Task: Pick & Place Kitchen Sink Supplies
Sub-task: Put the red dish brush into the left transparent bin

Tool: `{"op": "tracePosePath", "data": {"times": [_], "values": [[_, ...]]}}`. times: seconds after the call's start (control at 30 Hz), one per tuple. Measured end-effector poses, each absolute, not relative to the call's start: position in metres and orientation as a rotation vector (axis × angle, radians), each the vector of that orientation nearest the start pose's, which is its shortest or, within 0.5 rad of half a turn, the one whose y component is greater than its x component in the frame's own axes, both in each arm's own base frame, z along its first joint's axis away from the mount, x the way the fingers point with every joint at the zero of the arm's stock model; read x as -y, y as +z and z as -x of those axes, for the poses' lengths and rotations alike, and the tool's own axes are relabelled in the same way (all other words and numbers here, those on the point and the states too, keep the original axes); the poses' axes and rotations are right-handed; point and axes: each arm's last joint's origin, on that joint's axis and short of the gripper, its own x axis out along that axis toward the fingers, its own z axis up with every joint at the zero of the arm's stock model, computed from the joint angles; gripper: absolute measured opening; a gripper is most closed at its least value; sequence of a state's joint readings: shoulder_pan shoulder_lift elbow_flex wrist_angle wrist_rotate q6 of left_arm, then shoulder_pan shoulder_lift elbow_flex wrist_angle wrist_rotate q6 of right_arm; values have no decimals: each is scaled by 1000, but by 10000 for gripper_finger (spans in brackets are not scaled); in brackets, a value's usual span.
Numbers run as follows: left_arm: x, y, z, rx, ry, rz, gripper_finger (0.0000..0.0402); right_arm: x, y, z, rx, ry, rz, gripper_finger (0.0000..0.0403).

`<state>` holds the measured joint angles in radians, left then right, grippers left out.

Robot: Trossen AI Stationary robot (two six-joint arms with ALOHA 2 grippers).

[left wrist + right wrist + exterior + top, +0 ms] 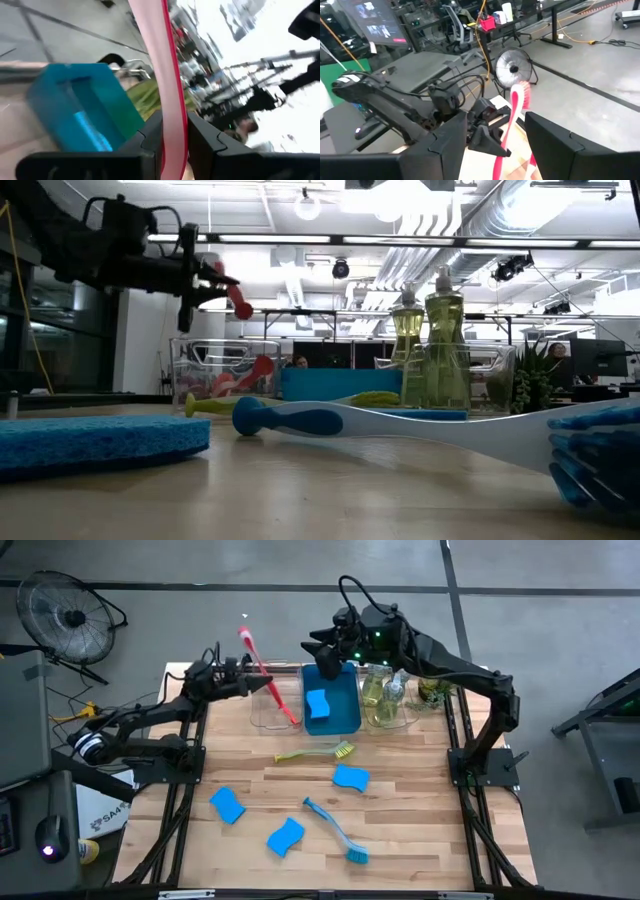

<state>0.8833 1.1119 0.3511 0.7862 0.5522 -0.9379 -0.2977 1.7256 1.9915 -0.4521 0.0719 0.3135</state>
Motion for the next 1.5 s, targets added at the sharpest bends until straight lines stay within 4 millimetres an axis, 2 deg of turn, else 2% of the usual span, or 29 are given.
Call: {"op": "tracePosePath", "data": {"times": [0.1, 0.23, 0.53, 0.7, 0.87, 1.0, 1.2, 1.5], "values": [[-151, 210, -143, 195, 348, 971, 58, 113, 469, -359, -123, -400, -352, 194], [-145, 210, -144, 221, 372, 1024, 58, 113, 469, -359, -118, -423, -353, 194], [-113, 207, -171, 214, 387, 1166, 58, 112, 469, -359, -112, -465, -346, 194], [-105, 206, -176, 253, 418, 1238, 58, 112, 468, -359, -114, -465, -344, 194], [-98, 200, -180, 216, 443, 1328, 58, 111, 467, -359, -126, -465, -347, 195], [-97, 195, -180, 217, 513, 1417, 58, 110, 466, -359, -139, -465, -347, 195], [-98, 197, -180, 260, 516, 1414, 61, 110, 465, -359, -149, -467, -348, 195], [-98, 200, -180, 276, 492, 1386, 91, 110, 465, -359, -153, -467, -346, 195]]}}
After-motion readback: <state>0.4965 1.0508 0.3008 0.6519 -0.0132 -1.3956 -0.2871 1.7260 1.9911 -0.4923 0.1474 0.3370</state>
